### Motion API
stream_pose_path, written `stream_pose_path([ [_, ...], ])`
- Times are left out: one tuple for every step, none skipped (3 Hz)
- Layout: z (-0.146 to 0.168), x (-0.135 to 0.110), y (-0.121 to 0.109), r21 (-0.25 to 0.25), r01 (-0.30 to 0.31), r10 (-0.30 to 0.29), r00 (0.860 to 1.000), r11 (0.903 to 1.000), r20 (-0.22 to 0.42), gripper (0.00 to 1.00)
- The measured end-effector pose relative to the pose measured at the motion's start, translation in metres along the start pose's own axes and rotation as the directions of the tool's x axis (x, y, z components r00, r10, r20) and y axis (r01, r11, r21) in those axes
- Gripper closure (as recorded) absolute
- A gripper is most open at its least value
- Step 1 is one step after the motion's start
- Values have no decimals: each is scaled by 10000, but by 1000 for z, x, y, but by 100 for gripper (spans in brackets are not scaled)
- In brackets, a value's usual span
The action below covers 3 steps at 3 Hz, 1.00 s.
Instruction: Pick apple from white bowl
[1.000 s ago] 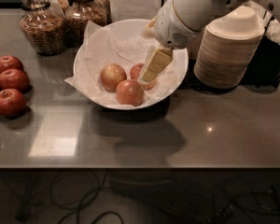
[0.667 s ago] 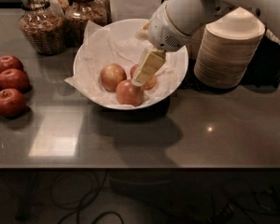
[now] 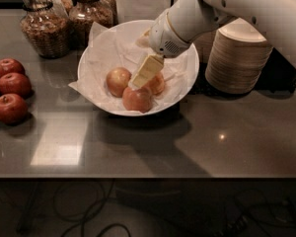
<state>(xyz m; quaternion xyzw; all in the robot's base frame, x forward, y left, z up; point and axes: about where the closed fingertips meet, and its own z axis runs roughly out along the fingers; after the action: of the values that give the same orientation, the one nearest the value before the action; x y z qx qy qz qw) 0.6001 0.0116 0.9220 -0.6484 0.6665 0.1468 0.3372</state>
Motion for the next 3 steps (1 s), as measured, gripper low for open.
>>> stream_pose_path([
  [14,1,-3,-117,-655,659,9973,9978,324,23],
  [26,3,-3,-164,-1043,1049,9938,9944,362,23],
  [39,4,-1,-288,-1288,1296,9912,9912,266,22],
])
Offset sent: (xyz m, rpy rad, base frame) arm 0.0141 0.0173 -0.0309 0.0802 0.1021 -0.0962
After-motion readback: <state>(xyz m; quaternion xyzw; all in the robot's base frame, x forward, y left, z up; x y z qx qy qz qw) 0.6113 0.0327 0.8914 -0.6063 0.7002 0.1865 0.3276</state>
